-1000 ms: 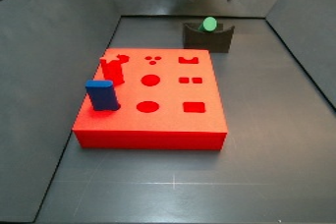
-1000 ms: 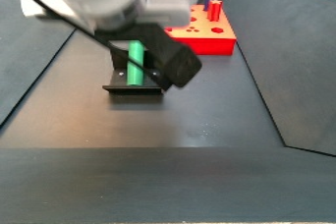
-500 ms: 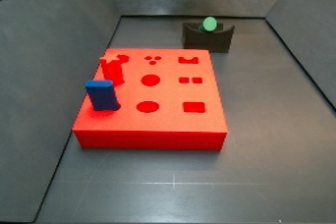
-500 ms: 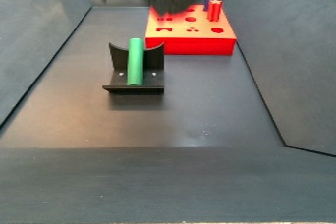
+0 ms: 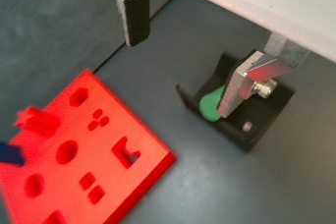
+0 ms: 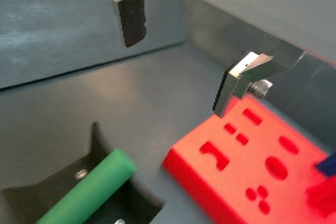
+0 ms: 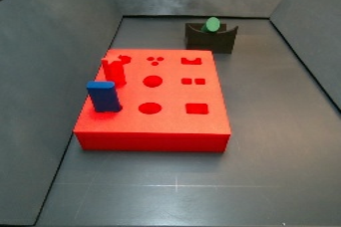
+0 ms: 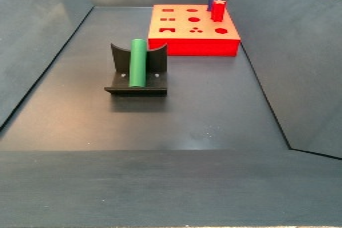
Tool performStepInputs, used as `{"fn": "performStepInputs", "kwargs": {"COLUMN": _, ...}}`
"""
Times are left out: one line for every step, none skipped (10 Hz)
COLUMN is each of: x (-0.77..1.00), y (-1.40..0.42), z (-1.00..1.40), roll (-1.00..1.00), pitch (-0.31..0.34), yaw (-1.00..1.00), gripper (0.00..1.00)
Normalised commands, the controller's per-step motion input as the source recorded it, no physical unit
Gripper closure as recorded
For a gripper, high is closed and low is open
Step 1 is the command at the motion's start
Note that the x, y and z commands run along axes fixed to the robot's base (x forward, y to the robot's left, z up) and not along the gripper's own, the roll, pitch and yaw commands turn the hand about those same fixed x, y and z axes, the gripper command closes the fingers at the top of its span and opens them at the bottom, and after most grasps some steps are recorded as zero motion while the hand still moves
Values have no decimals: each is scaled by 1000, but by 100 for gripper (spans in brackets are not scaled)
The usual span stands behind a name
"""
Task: Pick up the round object. Move up. Place the round object on the fixture. Regrasp the round object. Move to above the board. Insert the round object.
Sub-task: Regrasp the round object.
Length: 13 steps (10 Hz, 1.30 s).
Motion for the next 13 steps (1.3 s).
{"fn": "performStepInputs", "kwargs": {"x": -30, "y": -23, "z": 10, "roll": 1000, "pitch": 19, "yaw": 4, "gripper": 0}}
{"fn": "performStepInputs", "kwargs": {"x": -32, "y": -28, "z": 7, "roll": 1000, "pitch": 14, "yaw": 5, "gripper": 0}}
{"fn": "performStepInputs", "kwargs": {"x": -32, "y": -23, "z": 10, "roll": 1000, "pitch": 9, "yaw": 6, "gripper": 0}}
{"fn": "performStepInputs", "kwargs": {"x": -32, "y": -23, "z": 11, "roll": 1000, "pitch": 3, "yaw": 7, "gripper": 0}}
{"fn": "performStepInputs", "kwargs": {"x": -29, "y": -20, "z": 11, "roll": 1000, "pitch": -1, "yaw": 8, "gripper": 0}}
{"fn": "performStepInputs", "kwargs": {"x": -24, "y": -19, "z": 10, "roll": 1000, "pitch": -6, "yaw": 10, "gripper": 0}}
{"fn": "performStepInputs", "kwargs": {"x": -26, "y": -19, "z": 9, "roll": 1000, "pitch": -6, "yaw": 12, "gripper": 0}}
{"fn": "performStepInputs", "kwargs": {"x": -21, "y": -18, "z": 17, "roll": 1000, "pitch": -3, "yaw": 13, "gripper": 0}}
{"fn": "performStepInputs", "kwargs": {"x": -13, "y": -21, "z": 18, "roll": 1000, "pitch": 2, "yaw": 15, "gripper": 0}}
{"fn": "performStepInputs", "kwargs": {"x": 2, "y": -21, "z": 6, "roll": 1000, "pitch": 5, "yaw": 17, "gripper": 0}}
{"fn": "performStepInputs", "kwargs": {"x": 15, "y": -23, "z": -7, "roll": 1000, "pitch": 11, "yaw": 18, "gripper": 0}}
{"fn": "performStepInputs", "kwargs": {"x": 22, "y": -24, "z": -8, "roll": 1000, "pitch": 21, "yaw": 21, "gripper": 0}}
{"fn": "performStepInputs", "kwargs": {"x": 39, "y": -25, "z": -9, "roll": 1000, "pitch": 35, "yaw": 25, "gripper": 0}}
